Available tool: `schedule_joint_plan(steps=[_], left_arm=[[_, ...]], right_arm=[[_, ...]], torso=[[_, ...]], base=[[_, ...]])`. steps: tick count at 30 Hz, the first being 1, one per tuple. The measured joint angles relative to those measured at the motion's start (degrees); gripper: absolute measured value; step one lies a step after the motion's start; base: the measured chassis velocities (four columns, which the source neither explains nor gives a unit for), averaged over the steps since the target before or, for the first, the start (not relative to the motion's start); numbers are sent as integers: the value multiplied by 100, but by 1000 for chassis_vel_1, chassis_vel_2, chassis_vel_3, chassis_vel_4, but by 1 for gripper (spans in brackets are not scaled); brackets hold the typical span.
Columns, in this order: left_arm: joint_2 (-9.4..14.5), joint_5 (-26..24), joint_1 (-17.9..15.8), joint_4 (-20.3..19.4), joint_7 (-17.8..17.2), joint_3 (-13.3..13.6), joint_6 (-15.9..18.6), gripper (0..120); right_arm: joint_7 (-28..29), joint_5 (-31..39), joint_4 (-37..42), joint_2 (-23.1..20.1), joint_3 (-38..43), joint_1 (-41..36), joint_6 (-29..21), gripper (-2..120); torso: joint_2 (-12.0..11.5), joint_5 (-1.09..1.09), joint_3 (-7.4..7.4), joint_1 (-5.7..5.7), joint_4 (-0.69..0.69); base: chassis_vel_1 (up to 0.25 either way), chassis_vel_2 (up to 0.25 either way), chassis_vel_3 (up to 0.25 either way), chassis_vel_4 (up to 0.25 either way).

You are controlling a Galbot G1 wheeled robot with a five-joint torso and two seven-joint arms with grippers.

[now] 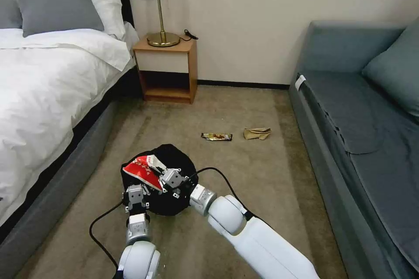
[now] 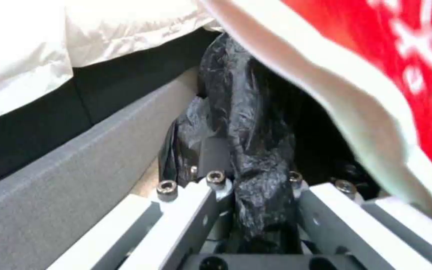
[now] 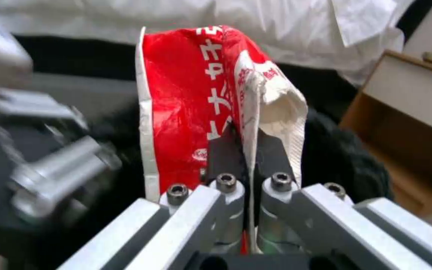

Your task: Pick up the trash bin, then pick up the garbage on the floor and place it into the trash bin.

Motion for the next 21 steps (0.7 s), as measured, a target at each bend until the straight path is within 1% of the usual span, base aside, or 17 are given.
schedule_joint_plan(steps=[12, 15, 21], left_arm=[[-22, -50, 219, -81, 0, -129, -170, 4], [-20, -48, 330, -179, -1, -199, -237, 4], [-40, -35, 404, -341, 1, -183, -259, 4]], right_arm=[[75, -412, -595, 72, 161, -116, 259, 0], [108, -527, -763, 161, 293, -193, 327, 0], [110, -703, -786, 226, 443, -321, 380, 0]], torso=[[0, 0, 0, 0, 0], [0, 0, 0, 0, 1], [0, 0, 0, 0, 0]], base=[[0, 0, 0, 0], [0, 0, 0, 0], [0, 0, 0, 0]])
